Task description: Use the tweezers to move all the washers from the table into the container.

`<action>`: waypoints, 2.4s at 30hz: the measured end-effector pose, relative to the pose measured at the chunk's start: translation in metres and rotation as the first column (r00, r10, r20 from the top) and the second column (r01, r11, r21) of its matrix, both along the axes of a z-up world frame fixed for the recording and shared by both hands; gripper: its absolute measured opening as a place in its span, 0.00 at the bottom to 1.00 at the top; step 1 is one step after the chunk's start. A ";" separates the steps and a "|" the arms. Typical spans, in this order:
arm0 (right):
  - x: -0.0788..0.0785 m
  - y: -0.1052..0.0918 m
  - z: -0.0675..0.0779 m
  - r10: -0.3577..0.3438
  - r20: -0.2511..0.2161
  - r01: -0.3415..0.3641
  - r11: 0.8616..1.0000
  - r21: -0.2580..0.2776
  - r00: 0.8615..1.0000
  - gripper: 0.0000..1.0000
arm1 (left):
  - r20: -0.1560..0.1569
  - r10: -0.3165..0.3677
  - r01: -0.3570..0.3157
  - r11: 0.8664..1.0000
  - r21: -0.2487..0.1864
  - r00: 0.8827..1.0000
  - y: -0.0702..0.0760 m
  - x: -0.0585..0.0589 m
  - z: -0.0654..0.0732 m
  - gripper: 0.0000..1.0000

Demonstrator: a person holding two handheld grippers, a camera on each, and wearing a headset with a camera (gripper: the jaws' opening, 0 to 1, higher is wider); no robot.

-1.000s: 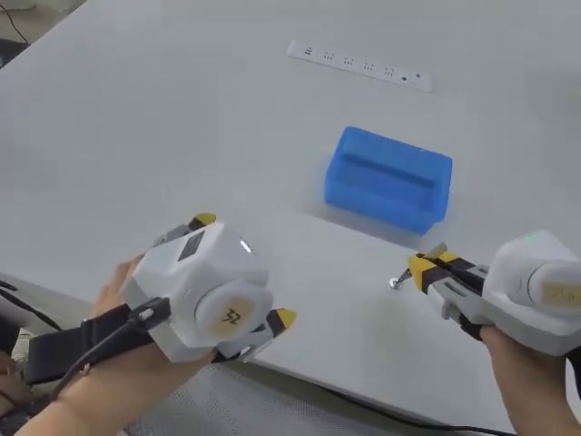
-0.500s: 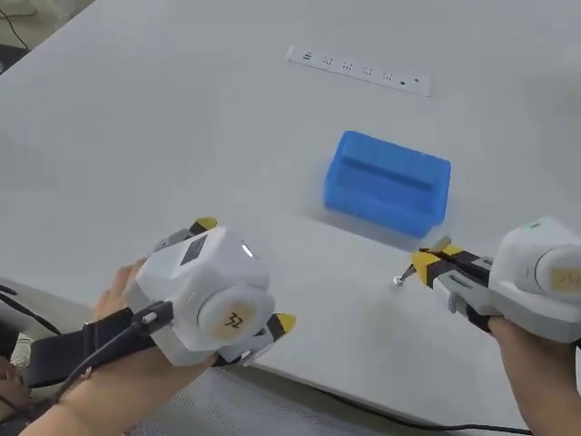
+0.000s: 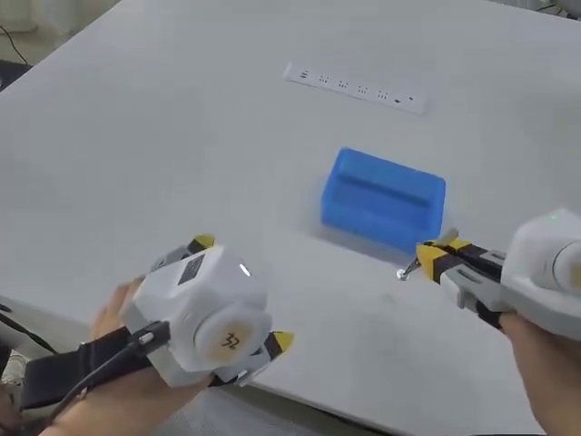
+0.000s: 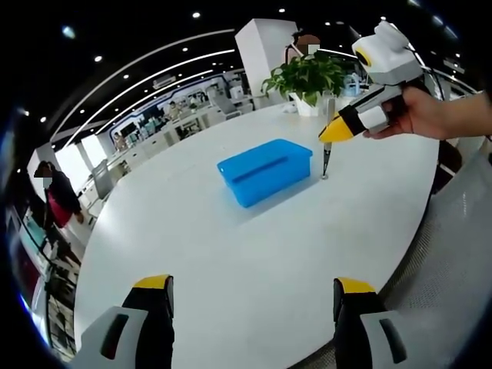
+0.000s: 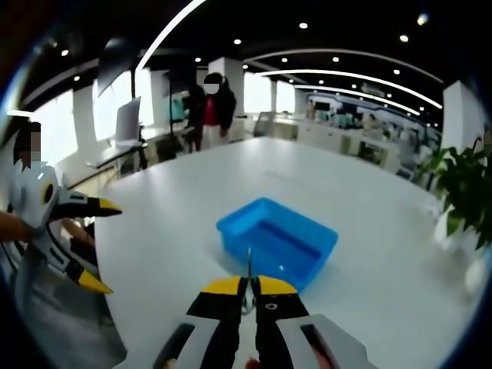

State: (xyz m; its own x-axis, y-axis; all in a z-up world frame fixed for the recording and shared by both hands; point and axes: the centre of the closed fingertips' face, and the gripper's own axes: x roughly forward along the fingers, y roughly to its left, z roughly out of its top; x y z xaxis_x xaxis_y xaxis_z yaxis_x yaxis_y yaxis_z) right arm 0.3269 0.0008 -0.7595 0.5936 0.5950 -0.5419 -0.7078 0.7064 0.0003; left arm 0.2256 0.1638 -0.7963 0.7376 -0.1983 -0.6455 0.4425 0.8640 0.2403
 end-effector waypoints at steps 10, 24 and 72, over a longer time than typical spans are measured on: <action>0.024 0.001 0.020 -0.021 0.051 0.020 1.000 0.016 0.998 0.02 | 0.000 0.010 -0.010 1.000 -0.004 1.000 0.001 0.001 0.000 0.87; 0.071 0.001 0.008 -0.057 0.083 0.058 0.998 -0.013 0.995 0.02 | -0.010 0.016 -0.016 1.000 0.014 1.000 0.003 0.001 -0.003 0.87; 0.070 -0.010 0.011 -0.148 0.002 0.146 0.982 0.116 0.989 0.03 | 0.048 -0.065 0.070 0.992 -0.105 0.997 -0.025 0.020 0.051 0.52</action>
State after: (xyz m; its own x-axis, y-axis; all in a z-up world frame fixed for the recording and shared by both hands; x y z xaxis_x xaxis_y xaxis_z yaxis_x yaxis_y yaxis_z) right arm 0.3974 -0.0095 -0.7487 0.6847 0.5588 -0.4680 -0.5967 0.7984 0.0803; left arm 0.2456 0.1392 -0.7448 0.7478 -0.3143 -0.5847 0.4914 0.8543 0.1692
